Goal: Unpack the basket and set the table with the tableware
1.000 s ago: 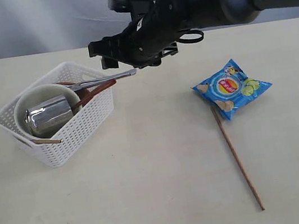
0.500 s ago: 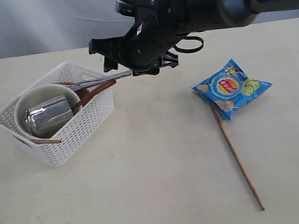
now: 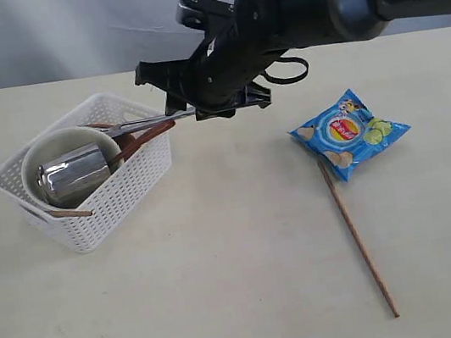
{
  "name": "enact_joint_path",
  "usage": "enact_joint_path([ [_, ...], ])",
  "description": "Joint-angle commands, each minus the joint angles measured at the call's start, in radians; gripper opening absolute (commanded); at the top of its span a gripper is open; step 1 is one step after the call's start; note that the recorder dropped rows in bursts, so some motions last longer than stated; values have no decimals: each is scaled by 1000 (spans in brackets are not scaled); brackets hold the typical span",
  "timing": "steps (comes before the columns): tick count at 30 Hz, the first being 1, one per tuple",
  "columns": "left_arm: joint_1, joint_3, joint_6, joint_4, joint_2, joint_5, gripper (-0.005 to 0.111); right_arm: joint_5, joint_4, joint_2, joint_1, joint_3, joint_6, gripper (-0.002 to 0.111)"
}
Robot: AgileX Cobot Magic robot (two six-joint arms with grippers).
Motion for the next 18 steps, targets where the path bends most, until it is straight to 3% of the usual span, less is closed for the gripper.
enact_joint_path([
  [1, -5, -5, 4, -8, 5, -9, 0, -2, -9, -1, -7, -1, 42, 44],
  [14, -75, -5, 4, -8, 5, -9, 0, -50, -36, -1, -7, -1, 192, 44],
  [18, -88, -5, 4, -8, 5, -9, 0, -54, -113, 7, -9, -1, 334, 44],
])
